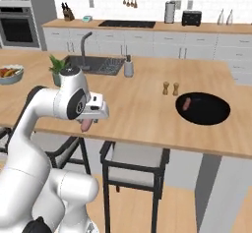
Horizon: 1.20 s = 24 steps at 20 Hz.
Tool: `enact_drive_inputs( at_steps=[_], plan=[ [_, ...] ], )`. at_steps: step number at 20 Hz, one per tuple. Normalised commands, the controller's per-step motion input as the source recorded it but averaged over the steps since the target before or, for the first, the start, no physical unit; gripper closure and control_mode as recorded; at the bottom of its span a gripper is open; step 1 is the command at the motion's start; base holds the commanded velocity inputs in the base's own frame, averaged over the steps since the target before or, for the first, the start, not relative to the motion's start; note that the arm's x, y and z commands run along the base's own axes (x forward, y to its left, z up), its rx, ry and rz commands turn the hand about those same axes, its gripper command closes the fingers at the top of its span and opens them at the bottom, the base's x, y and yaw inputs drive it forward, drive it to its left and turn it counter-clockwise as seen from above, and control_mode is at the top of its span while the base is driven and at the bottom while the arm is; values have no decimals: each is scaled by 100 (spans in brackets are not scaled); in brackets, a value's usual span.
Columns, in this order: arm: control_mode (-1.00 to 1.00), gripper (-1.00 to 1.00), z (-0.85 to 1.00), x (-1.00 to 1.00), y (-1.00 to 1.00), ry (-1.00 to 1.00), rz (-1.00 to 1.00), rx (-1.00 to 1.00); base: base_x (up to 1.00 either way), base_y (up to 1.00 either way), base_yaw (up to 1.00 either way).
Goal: Place one bun and one sausage from the bowl on each plate.
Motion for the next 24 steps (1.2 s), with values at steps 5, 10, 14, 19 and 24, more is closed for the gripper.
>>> enact_drive_inputs(
  at_steps=[5, 10, 14, 19, 24],
  plan=[
    [100, 100, 0, 0, 0, 0, 0, 0, 7, 100, 0],
    [100, 100, 0, 0, 0, 0, 0, 0, 21, 78, 0],
    [100, 100, 0, 0, 0, 0, 0, 0, 56, 16, 0],
    [100, 100, 0, 0, 0, 0, 0, 0, 43, 1, 0],
    [-100, 100, -13, 58, 40, 11, 1, 0, 0, 0, 0]
  ],
)
